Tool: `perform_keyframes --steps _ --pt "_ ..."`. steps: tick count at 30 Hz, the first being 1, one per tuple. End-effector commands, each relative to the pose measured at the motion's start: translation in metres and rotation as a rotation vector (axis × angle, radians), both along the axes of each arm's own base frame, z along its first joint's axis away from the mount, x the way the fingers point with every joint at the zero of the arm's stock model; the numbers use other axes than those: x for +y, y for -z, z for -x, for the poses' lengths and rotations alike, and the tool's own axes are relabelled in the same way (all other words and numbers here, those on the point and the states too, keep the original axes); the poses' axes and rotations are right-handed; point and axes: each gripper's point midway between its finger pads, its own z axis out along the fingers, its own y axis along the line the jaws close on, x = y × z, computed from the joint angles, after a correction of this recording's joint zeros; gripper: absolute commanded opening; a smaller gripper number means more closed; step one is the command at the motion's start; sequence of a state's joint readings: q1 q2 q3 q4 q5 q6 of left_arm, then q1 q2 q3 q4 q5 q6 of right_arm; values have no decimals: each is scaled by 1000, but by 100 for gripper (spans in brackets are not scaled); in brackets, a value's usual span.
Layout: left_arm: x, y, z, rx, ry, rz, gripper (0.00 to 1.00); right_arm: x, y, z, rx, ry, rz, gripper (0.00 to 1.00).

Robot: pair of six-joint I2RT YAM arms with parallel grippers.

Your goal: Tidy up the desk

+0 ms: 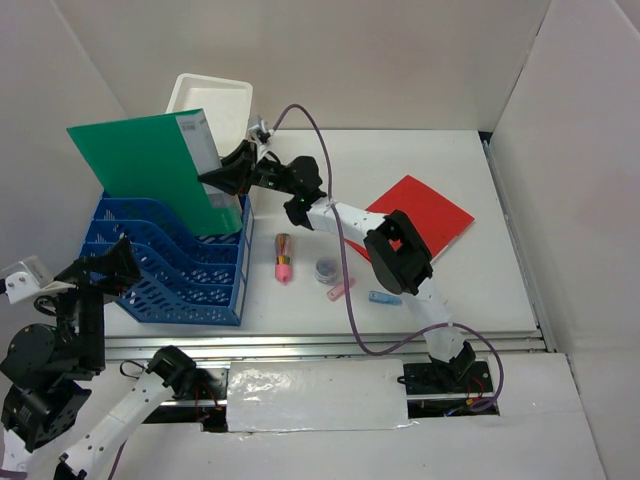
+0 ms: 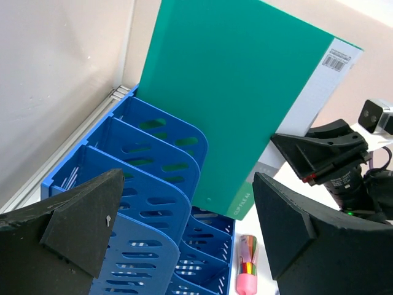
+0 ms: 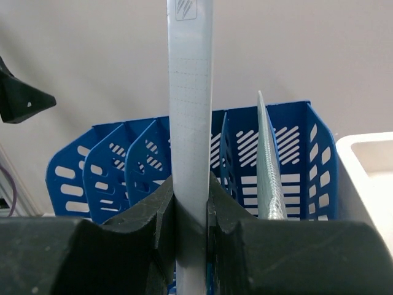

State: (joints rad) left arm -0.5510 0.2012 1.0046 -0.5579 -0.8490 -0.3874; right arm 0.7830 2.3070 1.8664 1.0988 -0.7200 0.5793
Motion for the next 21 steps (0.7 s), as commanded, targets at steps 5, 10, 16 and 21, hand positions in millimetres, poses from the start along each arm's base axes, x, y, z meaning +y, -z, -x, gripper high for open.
perform_keyframes --steps 5,10,16,21 --pt "-8 -6 -5 -16 37 -27 99 -15 -59 20 -143 4 -229 0" --pt "-10 -5 -6 -16 46 -37 99 -14 -45 21 -134 -3 -248 0" --pt "-11 -7 -5 -18 52 -44 100 -8 -25 20 -122 -14 -228 0" --pt "-15 -5 -5 -24 79 -59 100 -6 -16 19 -132 -12 -205 0"
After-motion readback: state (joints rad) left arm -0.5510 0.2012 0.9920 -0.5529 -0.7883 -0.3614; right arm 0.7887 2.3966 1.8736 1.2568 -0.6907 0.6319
